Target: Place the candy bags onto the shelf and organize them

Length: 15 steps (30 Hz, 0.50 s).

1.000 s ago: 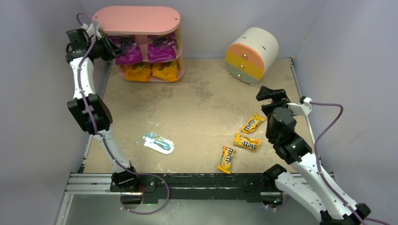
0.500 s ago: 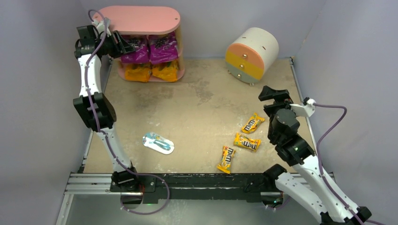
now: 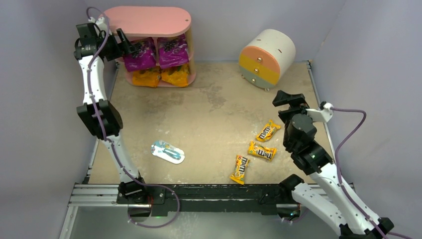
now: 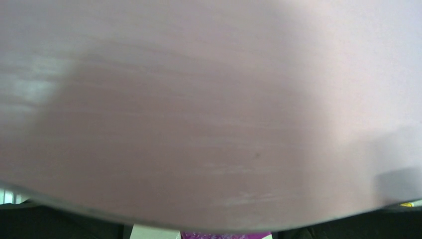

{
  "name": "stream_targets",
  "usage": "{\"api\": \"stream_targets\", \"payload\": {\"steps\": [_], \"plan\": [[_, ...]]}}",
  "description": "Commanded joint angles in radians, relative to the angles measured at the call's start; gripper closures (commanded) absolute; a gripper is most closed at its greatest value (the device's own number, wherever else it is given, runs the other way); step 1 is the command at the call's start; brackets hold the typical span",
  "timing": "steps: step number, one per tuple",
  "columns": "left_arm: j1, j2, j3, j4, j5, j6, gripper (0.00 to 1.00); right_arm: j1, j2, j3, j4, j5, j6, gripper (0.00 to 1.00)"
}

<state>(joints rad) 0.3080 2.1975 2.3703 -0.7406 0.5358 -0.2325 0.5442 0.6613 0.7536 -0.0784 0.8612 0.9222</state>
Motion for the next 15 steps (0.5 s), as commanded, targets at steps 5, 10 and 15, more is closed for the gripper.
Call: {"api": "stream_targets", "payload": {"steps": [5, 10, 15], "plan": [[0.006, -0.073, -0.033, 0.041, 0.015, 0.006, 0.09, 0.003, 0.017, 0.061, -0.016, -0.019, -0.024, 0.03], [0.006, -0.174, -0.12, 0.039, -0.133, 0.007, 0.07, 0.002, 0.009, 0.07, -0.062, -0.013, -0.013, 0.01], [0.006, -0.273, -0.241, 0.066, -0.208, -0.008, 0.05, 0.003, -0.031, 0.053, -0.073, -0.011, -0.013, 0.01]]}}
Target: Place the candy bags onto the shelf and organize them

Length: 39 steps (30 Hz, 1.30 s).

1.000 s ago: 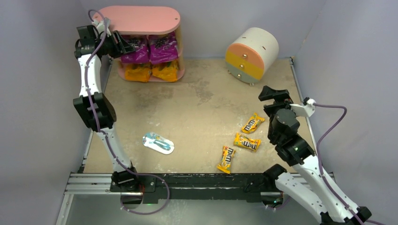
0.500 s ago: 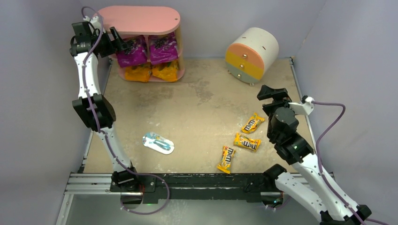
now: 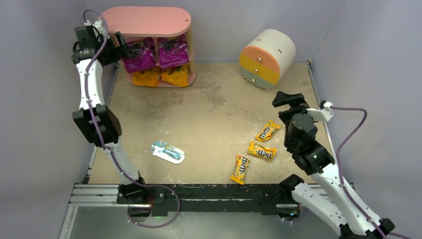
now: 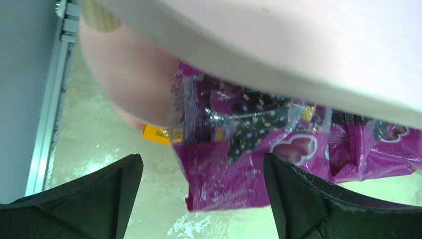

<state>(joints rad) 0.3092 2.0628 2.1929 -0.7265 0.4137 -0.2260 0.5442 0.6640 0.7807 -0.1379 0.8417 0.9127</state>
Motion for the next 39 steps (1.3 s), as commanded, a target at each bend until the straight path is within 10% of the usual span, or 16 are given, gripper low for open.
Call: {"api": "stream_targets", "payload": {"steps": [1, 14, 32, 35, 39], "plan": [[0.005, -0.162, -0.087, 0.063, -0.087, -0.021, 0.04, 0.003, -0.043, 0.02, -0.013, 0.008, -0.002, 0.01], [-0.101, -0.575, -0.848, 0.621, 0.152, -0.302, 0.02, 0.003, -0.055, -0.002, -0.029, -0.03, 0.007, 0.01], [-0.102, -0.122, -0.334, 0.472, 0.113, -0.168, 0.0, 0.003, 0.0, 0.058, -0.007, -0.032, -0.071, 0.01], [-0.103, -0.075, -0.249, 0.416, 0.131, -0.147, 0.14, 0.003, 0.016, 0.062, -0.002, -0.038, -0.064, 0.01], [-0.105, -0.127, -0.299, 0.428, 0.089, -0.111, 0.62, 0.003, 0.033, 0.063, 0.014, -0.047, -0.056, 0.01]]}}
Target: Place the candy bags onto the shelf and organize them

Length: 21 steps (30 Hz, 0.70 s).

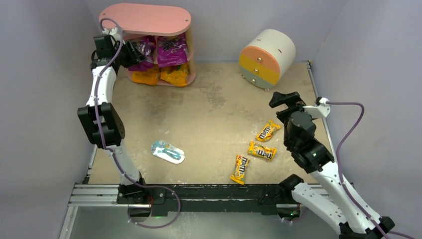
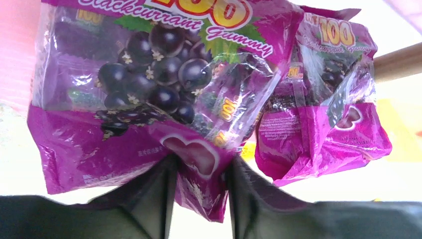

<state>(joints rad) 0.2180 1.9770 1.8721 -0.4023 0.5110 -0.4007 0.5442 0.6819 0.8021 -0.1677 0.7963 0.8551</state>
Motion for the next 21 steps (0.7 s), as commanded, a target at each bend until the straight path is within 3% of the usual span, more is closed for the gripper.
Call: {"api": "stream_targets", "payload": {"steps": [1, 5, 11, 18, 21], "plan": [[-0.015, -0.061, 0.0, 0.11, -0.018, 0.078, 0.7, 0.003, 0.018, 0.04, 0.048, -0.003, 0.002, 0.01], [-0.015, -0.131, -0.068, 0.141, -0.055, 0.111, 0.99, 0.003, 0.03, 0.037, 0.066, -0.015, 0.002, 0.01], [-0.052, -0.171, -0.133, 0.277, -0.032, 0.211, 1.0, 0.003, 0.033, 0.039, 0.063, -0.016, -0.001, 0.01], [-0.122, -0.187, -0.106, 0.298, -0.284, 0.241, 1.0, 0.003, 0.023, 0.03, 0.067, -0.015, 0.009, 0.01], [-0.125, -0.195, -0.117, 0.35, -0.319, 0.207, 1.0, 0.003, 0.024, 0.031, 0.06, -0.017, 0.012, 0.02]]}}
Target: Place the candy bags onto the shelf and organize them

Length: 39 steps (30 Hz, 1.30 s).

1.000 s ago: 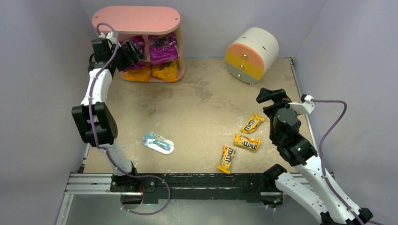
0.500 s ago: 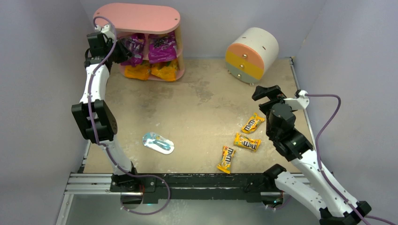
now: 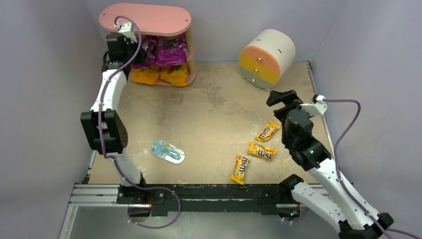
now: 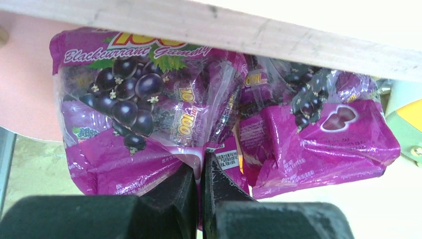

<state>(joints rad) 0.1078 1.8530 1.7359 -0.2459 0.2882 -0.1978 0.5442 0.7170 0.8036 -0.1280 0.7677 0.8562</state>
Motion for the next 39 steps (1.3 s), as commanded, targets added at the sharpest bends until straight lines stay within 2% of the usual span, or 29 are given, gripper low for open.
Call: {"api": "stream_targets", "payload": {"steps": [1, 5, 8, 14, 16, 18, 21, 30, 32, 33, 34, 39], "plan": [[-0.019, -0.073, 0.016, 0.208, -0.111, -0.002, 1.0, 0.003, -0.013, 0.028, 0.018, 0.013, 0.012, 0.02], [-0.053, -0.084, -0.033, 0.326, -0.132, 0.05, 1.0, 0.003, -0.012, 0.026, 0.016, 0.02, 0.012, 0.02], [-0.069, -0.068, -0.041, 0.355, -0.11, 0.141, 1.0, 0.003, -0.013, 0.023, 0.012, 0.026, 0.012, 0.02], [-0.076, -0.005, 0.015, 0.304, -0.14, 0.193, 0.98, 0.003, -0.008, 0.023, 0.012, 0.036, 0.016, 0.02], [-0.078, 0.003, 0.023, 0.295, -0.144, 0.194, 0.81, 0.003, -0.002, 0.019, 0.022, 0.03, 0.016, 0.02], [-0.078, -0.001, 0.021, 0.289, -0.143, 0.206, 0.73, 0.003, 0.006, 0.019, 0.017, 0.03, 0.017, 0.02], [-0.079, -0.026, 0.003, 0.283, -0.15, 0.238, 0.56, 0.003, 0.014, 0.018, 0.005, 0.032, 0.024, 0.01], [-0.079, -0.178, -0.036, 0.248, -0.18, 0.152, 0.33, 0.003, 0.001, 0.013, -0.005, 0.018, 0.017, 0.01], [-0.079, -0.221, -0.036, 0.175, -0.2, 0.105, 0.25, 0.003, -0.008, 0.009, -0.019, 0.007, 0.019, 0.01], [-0.079, -0.247, -0.039, 0.138, -0.214, 0.065, 0.15, 0.003, -0.014, 0.0, -0.022, -0.023, 0.016, 0.01], [-0.08, -0.275, -0.056, 0.101, -0.224, 0.01, 0.13, 0.003, -0.022, -0.015, -0.018, -0.048, 0.004, 0.01], [-0.087, -0.516, -0.34, 0.075, -0.197, -0.25, 0.09, 0.002, -0.067, -0.052, -0.039, -0.123, -0.087, 0.01]]}}
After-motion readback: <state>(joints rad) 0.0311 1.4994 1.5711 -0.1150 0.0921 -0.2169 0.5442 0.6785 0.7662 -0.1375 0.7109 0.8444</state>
